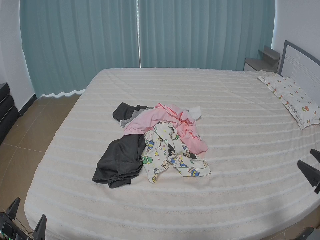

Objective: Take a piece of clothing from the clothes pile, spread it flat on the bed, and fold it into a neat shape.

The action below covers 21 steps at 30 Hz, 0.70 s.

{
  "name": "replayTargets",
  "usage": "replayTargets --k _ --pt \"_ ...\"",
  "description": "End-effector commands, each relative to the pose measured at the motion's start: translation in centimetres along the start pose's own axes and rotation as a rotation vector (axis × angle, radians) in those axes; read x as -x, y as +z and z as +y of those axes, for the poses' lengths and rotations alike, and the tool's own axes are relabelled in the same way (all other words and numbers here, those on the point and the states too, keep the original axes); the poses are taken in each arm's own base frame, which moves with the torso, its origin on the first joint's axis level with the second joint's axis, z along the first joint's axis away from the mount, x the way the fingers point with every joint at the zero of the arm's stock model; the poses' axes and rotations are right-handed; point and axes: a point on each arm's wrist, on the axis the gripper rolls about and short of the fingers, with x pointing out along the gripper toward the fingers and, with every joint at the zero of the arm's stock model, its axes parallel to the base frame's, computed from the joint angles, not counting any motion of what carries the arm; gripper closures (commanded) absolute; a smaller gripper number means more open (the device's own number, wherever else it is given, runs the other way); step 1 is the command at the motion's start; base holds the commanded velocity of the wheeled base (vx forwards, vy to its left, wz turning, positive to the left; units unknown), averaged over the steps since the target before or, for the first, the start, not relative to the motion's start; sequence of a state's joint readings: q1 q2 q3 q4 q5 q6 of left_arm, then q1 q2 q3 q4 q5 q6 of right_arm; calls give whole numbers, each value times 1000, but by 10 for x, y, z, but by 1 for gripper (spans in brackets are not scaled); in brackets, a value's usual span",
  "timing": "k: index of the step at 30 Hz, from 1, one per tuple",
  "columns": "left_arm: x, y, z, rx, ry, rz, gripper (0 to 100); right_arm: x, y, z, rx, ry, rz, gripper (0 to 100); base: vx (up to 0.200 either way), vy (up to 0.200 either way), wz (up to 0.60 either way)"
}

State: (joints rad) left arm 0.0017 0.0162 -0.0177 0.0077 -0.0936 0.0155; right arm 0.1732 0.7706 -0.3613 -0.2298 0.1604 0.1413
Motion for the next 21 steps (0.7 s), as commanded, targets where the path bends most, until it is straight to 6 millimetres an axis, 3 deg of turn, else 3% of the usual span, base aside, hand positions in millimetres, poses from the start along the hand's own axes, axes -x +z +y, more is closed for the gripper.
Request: replayTargets --k 1,7,9,10,17,21 --pt "0 -5 0 0 1 2 0 -222 -64 10 -185 167 480 0 0 0 0" --pt "0 -5 0 0 0 1 0 -280 -103 10 -214 149 562 0 0 0 0" --pt "0 -5 0 0 1 2 0 -289 -109 9 -217 146 572 0 0 0 0" --pt "0 -5 0 0 0 1 0 -304 -119 7 -221 140 582 0 0 0 0" --pt "0 -5 0 0 1 2 0 -341 -150 3 -252 80 608 0 0 0 0" --pt "0 -5 0 0 0 1 0 -350 -163 1 -260 61 623 0 0 0 0"
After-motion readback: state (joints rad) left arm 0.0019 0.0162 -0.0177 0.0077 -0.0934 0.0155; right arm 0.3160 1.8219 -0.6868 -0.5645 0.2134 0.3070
